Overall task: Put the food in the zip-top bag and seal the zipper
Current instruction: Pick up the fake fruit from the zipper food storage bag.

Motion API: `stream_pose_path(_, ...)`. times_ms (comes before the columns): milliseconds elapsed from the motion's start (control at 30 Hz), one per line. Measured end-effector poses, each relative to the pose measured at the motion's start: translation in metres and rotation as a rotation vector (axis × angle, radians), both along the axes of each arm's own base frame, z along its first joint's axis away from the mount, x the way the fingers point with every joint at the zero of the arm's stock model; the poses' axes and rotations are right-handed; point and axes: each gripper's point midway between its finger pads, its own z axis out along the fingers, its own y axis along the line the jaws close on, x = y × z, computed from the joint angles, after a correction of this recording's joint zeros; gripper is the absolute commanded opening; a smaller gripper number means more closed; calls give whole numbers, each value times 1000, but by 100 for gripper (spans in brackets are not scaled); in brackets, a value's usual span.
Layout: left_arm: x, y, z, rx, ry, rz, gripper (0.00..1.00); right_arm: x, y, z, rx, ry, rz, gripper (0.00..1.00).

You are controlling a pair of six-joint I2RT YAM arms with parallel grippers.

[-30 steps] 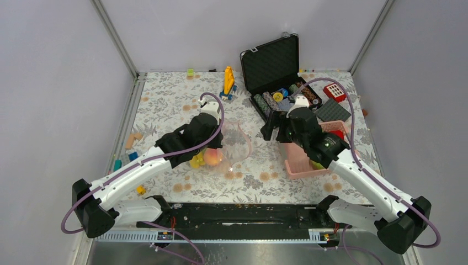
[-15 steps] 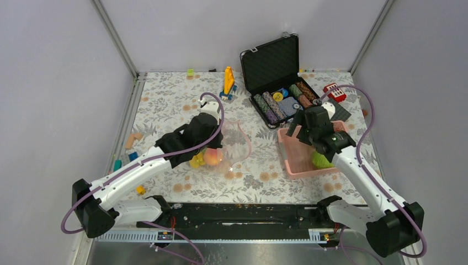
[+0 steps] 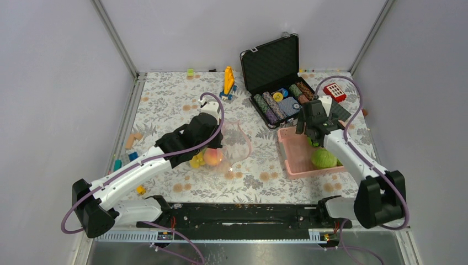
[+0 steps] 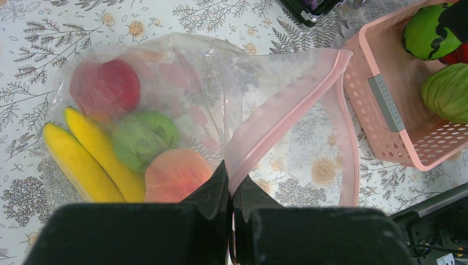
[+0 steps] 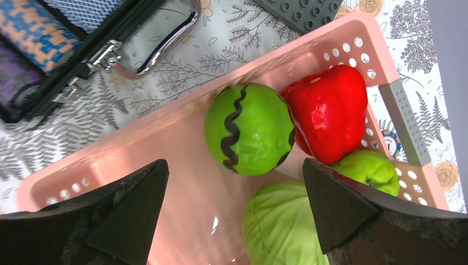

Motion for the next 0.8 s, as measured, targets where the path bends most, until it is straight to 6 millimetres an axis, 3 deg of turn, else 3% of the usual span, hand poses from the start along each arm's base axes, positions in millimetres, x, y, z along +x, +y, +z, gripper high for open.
stream_pose_path(333,0,0,0,0,0,0,0,23,-24,-38,-45,139,7,100)
stream_pose_path(800,0,0,0,1,0,0,0,21,-33,-70,-54,273,-21,98)
